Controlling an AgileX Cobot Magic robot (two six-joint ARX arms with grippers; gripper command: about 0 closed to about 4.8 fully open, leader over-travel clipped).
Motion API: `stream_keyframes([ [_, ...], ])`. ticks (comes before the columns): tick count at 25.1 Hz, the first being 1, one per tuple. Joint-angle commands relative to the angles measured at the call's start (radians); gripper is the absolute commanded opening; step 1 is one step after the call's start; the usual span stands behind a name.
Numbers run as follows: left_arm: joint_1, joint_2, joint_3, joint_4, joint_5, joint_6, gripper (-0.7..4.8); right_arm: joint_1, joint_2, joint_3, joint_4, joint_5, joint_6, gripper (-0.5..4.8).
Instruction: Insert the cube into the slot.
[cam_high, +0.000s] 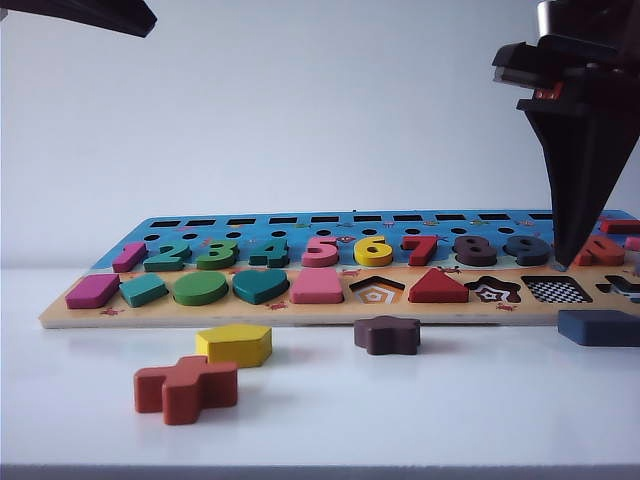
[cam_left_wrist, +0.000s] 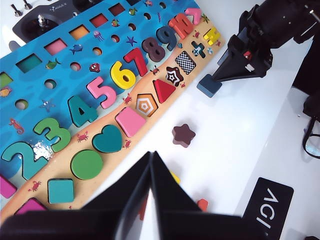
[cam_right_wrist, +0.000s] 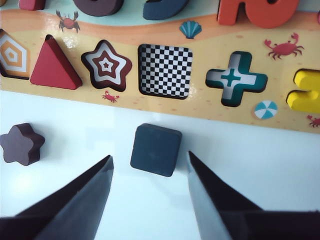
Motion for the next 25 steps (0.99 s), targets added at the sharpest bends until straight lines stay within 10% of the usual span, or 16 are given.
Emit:
stream_keyframes([
  [1,0.001,0.000,0.003,0.011,0.005,-0.001,0.10,0.001,0.002,0.000,0.012,-0.023,0.003,2.72],
  [25,0.001,0.000,0.003,0.011,0.005,-0.001,0.10,-0.032,-0.139,-0.155,0.179,-0.068,-0.008,2.72],
])
